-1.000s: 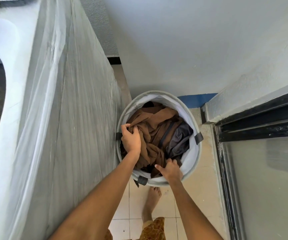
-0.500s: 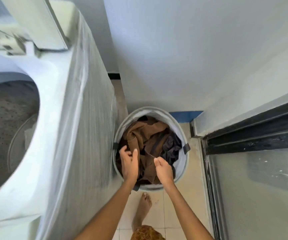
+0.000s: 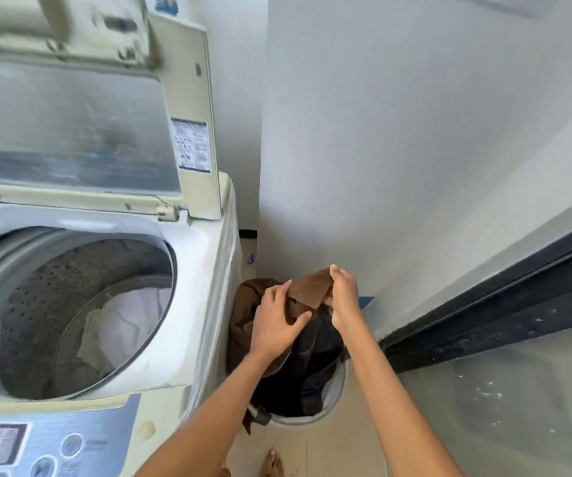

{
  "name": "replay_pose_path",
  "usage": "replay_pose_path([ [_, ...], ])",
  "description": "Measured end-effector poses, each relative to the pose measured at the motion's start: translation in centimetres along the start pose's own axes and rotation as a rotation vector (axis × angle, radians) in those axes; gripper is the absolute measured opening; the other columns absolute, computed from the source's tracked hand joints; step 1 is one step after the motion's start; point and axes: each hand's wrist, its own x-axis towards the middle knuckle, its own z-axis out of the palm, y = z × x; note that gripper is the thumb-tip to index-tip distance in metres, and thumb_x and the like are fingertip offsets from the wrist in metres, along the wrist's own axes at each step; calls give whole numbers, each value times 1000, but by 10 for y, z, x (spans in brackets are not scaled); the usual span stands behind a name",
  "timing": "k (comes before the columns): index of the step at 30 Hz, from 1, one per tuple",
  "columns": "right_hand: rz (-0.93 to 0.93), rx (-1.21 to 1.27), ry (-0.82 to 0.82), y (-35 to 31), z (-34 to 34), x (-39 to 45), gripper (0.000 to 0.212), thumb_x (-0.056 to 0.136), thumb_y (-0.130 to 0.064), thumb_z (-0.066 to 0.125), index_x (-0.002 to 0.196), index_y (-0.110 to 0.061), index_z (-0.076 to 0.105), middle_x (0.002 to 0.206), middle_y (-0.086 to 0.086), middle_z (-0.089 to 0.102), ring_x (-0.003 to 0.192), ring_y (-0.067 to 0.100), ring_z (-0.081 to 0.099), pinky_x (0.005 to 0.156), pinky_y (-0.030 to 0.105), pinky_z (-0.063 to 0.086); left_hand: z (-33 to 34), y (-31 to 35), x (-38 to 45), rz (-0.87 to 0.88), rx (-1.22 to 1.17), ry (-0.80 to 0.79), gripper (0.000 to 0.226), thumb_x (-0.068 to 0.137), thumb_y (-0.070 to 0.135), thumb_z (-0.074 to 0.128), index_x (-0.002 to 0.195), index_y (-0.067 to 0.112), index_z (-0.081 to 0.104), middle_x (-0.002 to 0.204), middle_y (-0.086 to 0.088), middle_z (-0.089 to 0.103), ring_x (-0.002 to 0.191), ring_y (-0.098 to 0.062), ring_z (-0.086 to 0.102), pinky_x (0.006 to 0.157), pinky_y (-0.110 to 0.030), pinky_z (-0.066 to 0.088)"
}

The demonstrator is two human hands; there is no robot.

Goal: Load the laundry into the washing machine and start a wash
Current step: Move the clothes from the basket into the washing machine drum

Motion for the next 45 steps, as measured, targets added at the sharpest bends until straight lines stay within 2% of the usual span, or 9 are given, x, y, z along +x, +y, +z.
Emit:
replay_pose_path([
  [6,-124,84,-17,-81,-10,-31,29,98,-20,45,72,-14,56,73,5,59,67,20,57,59,29,46,-67,63,37,313,121,26,57,79,64,58,114,20,53,101,2,63,95,-21,59,78,-33,44],
  [10,-328,150,-17,-146,-14,-62,30,96,-14,46,68,-12,56,71,8,58,68,21,56,61,31,46,-108,130,63,436,67,86,65,79,64,41,124,17,47,110,-3,64,99,-22,61,75,-27,41],
  [16,-746,125,-109,-269,-20,-121,24,99,-19,48,79,-8,57,81,12,63,76,18,64,67,28,58,-183,249,97,451,-144,283,49,87,38,34,128,13,48,106,-13,68,96,-34,63,81,-42,48],
  [22,-1010,-194,151,-301,-61,-134,23,89,-39,61,90,-17,59,86,1,66,83,20,65,67,29,56,-208,299,99,563,-126,244,58,84,33,30,135,14,48,124,-14,63,109,-36,58,90,-39,41],
  [28,-686,-686,-104,-255,-77,-111,102,62,-62,75,142,-28,23,137,-1,44,121,24,53,99,44,47,-211,298,101,565,-61,52,30,93,24,38,119,19,52,117,-6,65,108,-30,59,86,-42,46],
  [34,-748,-657,172,-216,-37,-92,48,80,-39,69,121,-21,54,115,6,67,107,32,61,79,29,46,-207,274,104,497,-113,-241,27,100,20,39,123,6,41,123,-15,57,117,-31,53,100,-46,38],
  [37,-805,-516,233,-202,-29,-87,21,85,-20,64,106,-15,60,101,7,70,97,31,63,73,30,44,-210,252,103,332,-176,-259,72,83,52,51,142,19,25,133,-14,49,128,-29,43,110,-46,29],
  [42,-803,-327,122,-198,-22,-87,12,88,-6,58,95,-16,55,91,2,64,93,27,63,78,35,50,-202,184,99,127,-201,5,101,81,52,66,152,13,6,156,-12,18,145,-29,18,117,-50,19],
  [45,-769,-197,40,-198,-24,-85,15,91,-2,54,98,-15,54,98,4,64,95,23,62,85,45,53,-193,141,97,-100,-389,-106,87,82,34,72,145,1,22,146,-19,37,134,-33,38,111,-48,34],
])
